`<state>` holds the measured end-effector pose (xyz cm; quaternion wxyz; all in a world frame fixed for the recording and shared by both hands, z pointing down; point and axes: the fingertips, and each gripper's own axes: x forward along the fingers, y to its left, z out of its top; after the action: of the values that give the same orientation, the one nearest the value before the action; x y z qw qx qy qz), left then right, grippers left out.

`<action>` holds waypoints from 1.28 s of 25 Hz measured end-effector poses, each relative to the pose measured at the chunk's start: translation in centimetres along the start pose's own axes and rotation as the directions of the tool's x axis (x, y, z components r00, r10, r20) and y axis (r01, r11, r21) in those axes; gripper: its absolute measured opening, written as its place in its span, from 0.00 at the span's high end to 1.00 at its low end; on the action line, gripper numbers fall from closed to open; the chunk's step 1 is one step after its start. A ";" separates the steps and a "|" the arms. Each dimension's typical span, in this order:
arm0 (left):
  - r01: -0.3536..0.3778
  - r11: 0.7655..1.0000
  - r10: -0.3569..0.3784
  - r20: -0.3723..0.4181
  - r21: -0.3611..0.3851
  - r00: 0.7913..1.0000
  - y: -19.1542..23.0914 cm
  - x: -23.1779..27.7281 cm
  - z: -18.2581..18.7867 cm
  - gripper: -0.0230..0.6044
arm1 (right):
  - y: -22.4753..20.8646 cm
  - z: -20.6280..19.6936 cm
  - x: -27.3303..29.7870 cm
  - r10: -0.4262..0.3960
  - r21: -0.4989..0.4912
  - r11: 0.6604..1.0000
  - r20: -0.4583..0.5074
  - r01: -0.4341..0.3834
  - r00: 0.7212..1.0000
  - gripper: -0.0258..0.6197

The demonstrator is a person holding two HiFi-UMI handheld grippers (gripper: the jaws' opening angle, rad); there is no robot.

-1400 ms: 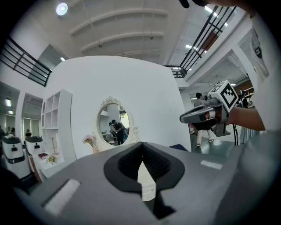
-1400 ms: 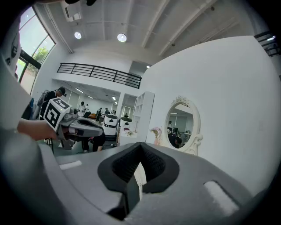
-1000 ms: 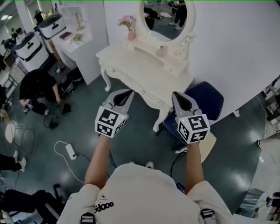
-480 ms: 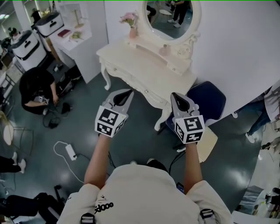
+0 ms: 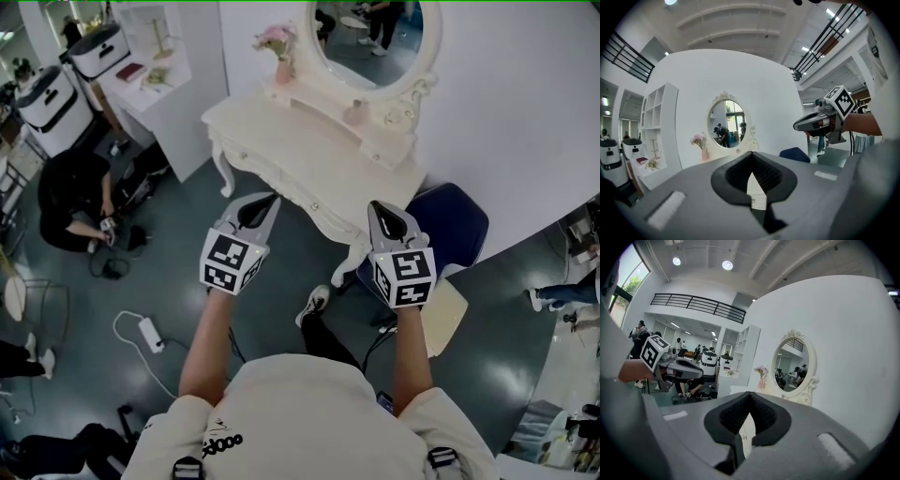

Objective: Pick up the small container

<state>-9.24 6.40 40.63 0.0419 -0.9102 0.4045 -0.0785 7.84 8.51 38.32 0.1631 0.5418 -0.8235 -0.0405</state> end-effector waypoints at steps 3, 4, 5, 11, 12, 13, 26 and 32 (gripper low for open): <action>0.010 1.000 -0.010 0.005 -0.001 1.000 1.4 2.9 0.0 0.94 | -1.8 0.1 2.9 0.006 0.018 1.000 0.014 -0.007 1.000 0.96; 0.011 1.000 -0.011 0.005 -0.002 1.000 2.0 4.0 0.0 0.94 | -2.4 0.2 4.1 0.009 0.021 1.000 0.021 -0.010 1.000 0.96; 0.011 1.000 -0.011 0.004 -0.004 1.000 2.6 5.1 0.0 0.94 | -3.1 0.2 5.3 0.012 0.026 1.000 0.026 -0.013 1.000 0.96; 0.016 0.999 -0.017 -0.017 -0.040 1.000 6.2 13.0 -0.2 0.94 | -7.9 0.6 13.3 0.051 0.060 0.997 0.034 -0.053 0.998 0.96; 0.015 0.999 -0.015 -0.018 -0.048 1.000 7.0 14.4 0.0 0.94 | -8.9 0.8 14.6 0.055 0.067 0.996 0.036 -0.058 0.998 0.96; 0.013 0.998 -0.014 -0.018 -0.054 1.000 7.8 15.9 0.1 0.94 | -10.0 1.0 15.9 0.060 0.076 0.995 0.039 -0.062 0.997 0.96; 0.050 0.998 -0.052 -0.046 -0.047 0.998 14.3 29.9 1.5 0.94 | -19.8 0.6 27.4 0.062 0.131 0.989 0.013 -0.063 0.998 0.96; 0.090 0.995 -0.092 -0.041 -0.038 0.995 16.2 33.8 1.7 0.94 | -22.2 -0.4 30.5 0.027 0.165 0.986 -0.020 -0.024 0.999 0.96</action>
<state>1.59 -29.50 40.41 0.0130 -0.9264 0.3648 -0.0923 16.57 -28.13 40.16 0.1273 0.5433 -0.8290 0.0359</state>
